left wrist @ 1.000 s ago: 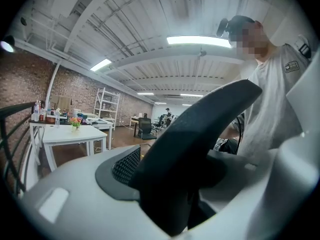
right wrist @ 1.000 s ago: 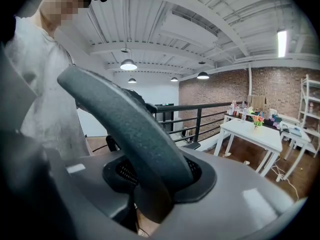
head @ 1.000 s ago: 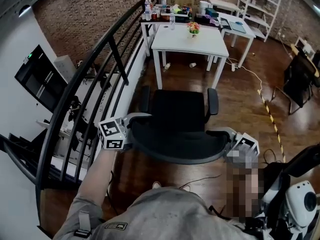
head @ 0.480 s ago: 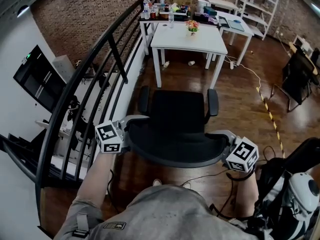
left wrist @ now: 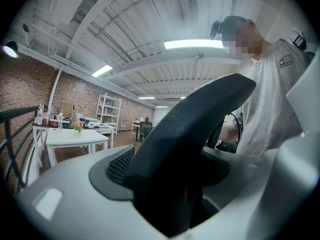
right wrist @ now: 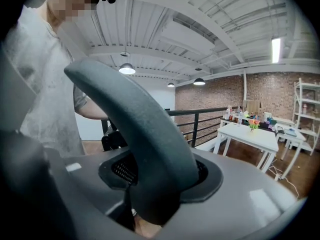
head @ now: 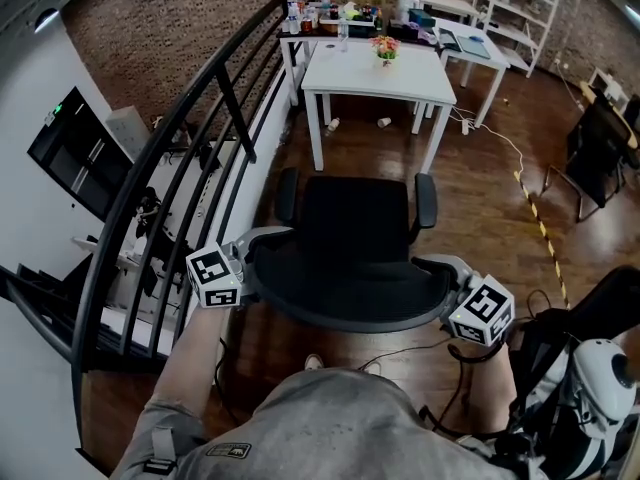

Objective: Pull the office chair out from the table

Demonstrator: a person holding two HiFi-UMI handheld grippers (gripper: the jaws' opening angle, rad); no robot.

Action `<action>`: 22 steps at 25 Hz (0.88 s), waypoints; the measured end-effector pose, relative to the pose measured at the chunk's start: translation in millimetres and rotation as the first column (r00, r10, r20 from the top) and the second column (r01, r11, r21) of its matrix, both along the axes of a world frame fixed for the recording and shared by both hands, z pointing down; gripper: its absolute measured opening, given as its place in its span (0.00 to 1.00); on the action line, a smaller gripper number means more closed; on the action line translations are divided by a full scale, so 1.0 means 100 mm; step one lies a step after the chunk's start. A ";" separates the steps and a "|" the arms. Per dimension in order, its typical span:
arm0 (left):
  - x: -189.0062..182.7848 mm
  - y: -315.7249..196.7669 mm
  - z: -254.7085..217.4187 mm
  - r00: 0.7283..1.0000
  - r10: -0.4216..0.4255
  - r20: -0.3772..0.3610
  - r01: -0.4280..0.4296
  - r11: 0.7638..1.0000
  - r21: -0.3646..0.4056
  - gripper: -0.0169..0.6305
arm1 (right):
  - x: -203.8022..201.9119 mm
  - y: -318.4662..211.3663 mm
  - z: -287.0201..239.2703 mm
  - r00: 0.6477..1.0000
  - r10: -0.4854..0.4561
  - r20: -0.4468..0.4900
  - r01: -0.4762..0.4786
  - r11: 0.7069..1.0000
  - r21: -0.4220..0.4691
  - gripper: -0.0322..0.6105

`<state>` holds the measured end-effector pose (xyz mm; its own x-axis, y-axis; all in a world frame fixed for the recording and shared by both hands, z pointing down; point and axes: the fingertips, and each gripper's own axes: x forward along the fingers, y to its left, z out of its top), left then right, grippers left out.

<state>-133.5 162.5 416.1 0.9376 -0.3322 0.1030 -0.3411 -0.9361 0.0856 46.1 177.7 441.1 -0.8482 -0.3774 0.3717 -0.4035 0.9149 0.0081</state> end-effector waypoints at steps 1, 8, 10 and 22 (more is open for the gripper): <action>-0.02 0.01 0.01 1.000 -0.011 -0.014 0.011 1.000 -0.001 0.52 | 0.03 -0.01 0.01 1.000 0.017 0.012 -0.017 1.000 -0.002 0.43; -0.45 0.13 0.10 0.980 -0.181 -0.076 0.179 0.983 -0.035 0.54 | 0.39 0.06 0.03 0.986 0.120 0.117 -0.113 0.992 -0.063 0.51; -0.54 0.20 0.18 0.974 -0.213 -0.072 0.209 0.976 -0.055 0.54 | 0.50 0.10 0.06 0.981 0.147 0.126 -0.138 0.987 -0.077 0.51; -0.37 0.86 0.82 0.987 -0.158 -0.010 0.152 0.967 -0.206 0.33 | 0.68 0.59 0.56 0.984 0.164 0.067 -0.146 0.965 -0.219 0.39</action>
<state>-170.5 248.5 498.0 0.8796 -0.4480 0.1602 -0.4757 -0.8337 0.2804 114.3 236.4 497.5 -0.8171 -0.4265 0.3878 -0.5314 0.8182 -0.2197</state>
